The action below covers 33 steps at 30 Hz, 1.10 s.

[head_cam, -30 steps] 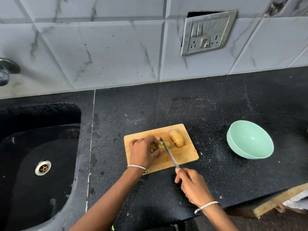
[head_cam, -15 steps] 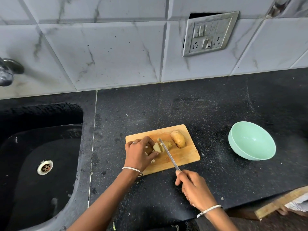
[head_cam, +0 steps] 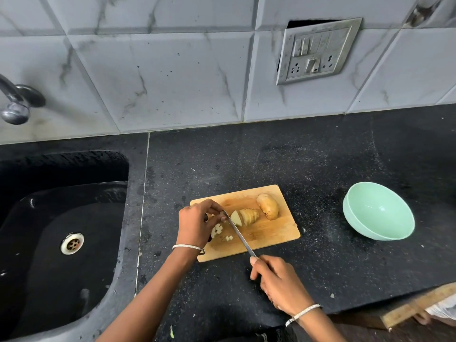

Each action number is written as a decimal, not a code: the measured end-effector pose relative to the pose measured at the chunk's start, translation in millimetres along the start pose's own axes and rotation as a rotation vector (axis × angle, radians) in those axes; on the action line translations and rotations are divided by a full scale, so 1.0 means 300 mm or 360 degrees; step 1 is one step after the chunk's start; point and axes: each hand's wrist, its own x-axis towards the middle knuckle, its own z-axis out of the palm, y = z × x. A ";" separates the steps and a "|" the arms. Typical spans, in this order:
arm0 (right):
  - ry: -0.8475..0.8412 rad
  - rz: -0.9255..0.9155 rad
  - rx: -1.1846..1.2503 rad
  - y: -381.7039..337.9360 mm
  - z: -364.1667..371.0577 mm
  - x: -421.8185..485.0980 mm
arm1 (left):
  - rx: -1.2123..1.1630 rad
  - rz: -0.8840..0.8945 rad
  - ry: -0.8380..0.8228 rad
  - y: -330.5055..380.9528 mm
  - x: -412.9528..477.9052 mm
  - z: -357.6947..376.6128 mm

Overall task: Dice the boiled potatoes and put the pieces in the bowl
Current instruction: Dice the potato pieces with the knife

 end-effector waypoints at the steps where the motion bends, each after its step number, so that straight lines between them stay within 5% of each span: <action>1: -0.0007 -0.0005 0.0004 -0.001 -0.004 -0.003 | 0.0012 0.0003 0.0006 -0.011 0.003 0.000; 9: 0.0121 0.0063 0.0004 0.013 -0.042 -0.012 | 0.0620 0.0158 0.0031 -0.018 -0.014 -0.015; 20: 0.0233 0.0043 -0.0383 -0.011 -0.004 -0.012 | 0.0660 -0.0008 -0.0239 0.093 -0.005 0.051; 33: 0.0272 0.0008 -0.0500 -0.017 0.012 -0.002 | 0.0626 -0.0126 -0.0159 0.110 -0.011 0.083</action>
